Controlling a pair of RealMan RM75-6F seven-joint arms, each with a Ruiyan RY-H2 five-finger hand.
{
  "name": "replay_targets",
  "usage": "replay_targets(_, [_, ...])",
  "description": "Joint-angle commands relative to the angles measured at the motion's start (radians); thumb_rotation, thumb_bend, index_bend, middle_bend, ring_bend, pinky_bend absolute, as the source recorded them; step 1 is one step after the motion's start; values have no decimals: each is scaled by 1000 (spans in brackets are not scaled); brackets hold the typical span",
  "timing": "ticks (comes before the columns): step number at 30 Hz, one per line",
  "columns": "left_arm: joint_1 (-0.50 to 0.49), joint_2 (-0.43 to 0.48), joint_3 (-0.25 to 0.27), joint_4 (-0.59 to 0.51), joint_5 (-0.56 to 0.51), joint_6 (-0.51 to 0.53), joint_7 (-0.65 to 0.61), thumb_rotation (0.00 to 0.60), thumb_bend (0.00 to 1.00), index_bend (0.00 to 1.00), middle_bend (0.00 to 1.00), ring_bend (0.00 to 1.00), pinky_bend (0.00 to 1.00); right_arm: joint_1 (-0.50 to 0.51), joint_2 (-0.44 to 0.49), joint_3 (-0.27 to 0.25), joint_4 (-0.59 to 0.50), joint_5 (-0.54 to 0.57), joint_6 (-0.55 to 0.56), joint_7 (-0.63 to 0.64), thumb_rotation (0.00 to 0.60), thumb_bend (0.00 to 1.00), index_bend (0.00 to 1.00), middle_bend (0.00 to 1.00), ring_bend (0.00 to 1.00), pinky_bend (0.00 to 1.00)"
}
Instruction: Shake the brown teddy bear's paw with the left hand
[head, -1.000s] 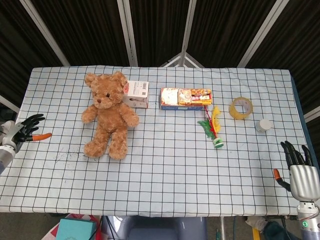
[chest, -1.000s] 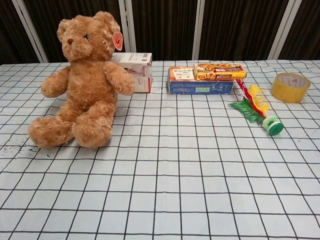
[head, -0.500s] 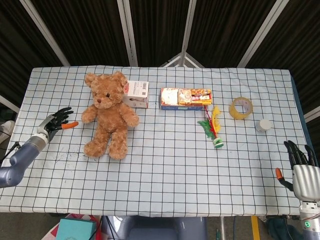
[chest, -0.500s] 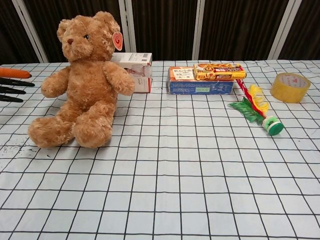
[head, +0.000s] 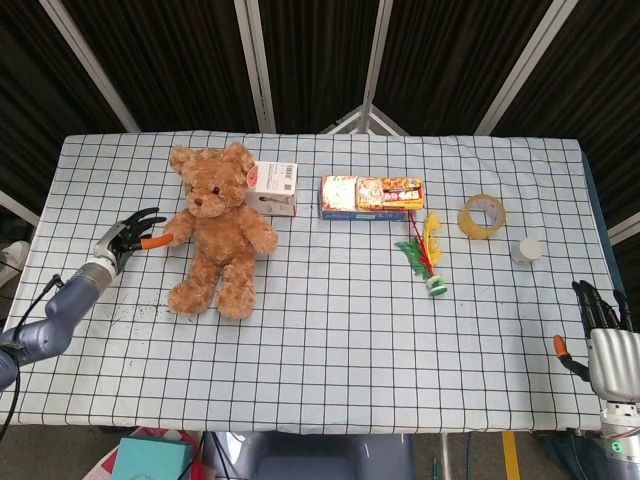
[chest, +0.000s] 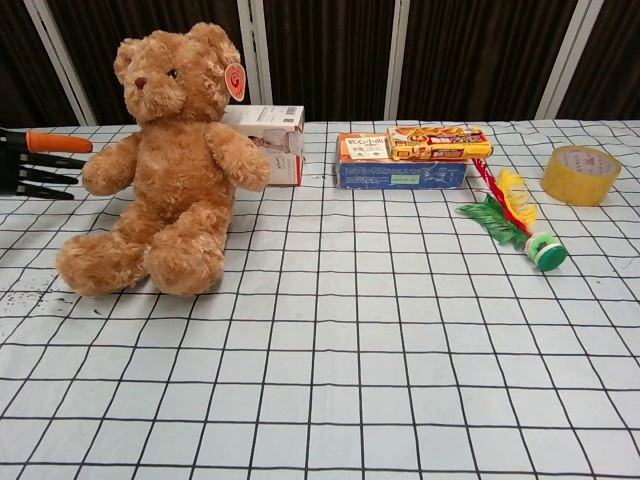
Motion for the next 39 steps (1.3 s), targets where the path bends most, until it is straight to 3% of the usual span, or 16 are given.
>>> replay_targets(1, [-23,-15,8,10,-41,6,42,600,218,163,182,0,5,0,0,0,-1,0,0,3,600,367,85,117,235,62])
replay_targets(8, [-62,-45,24,23,-122,36,131,600,237,265,219,0,13,1,0,4,4,7,-4,10,600,367,85,117,235,62])
replay_targets(12, [-77,-67,43,34,-191,72,175,600,296,270,220,0,17,1,-1,6,6,10,-6,17,600,367,85,117,235,62])
replay_targets(20, [-110,-107,95,63,-343,115,292,600,315,275,252,0,16,-1,2,6,7,12,-4,26,600,367,85,117,235,62])
replay_targets(31, [-140,-143,89,51,-463,238,436,600,470,435,451,32,102,-3,2,7,8,16,-6,36,600,367,85,117,235,62])
replay_targets(39, [-153,-158,93,48,-594,290,556,600,537,489,512,68,121,-6,5,7,6,19,-8,48,600,368,85,117,235,62])
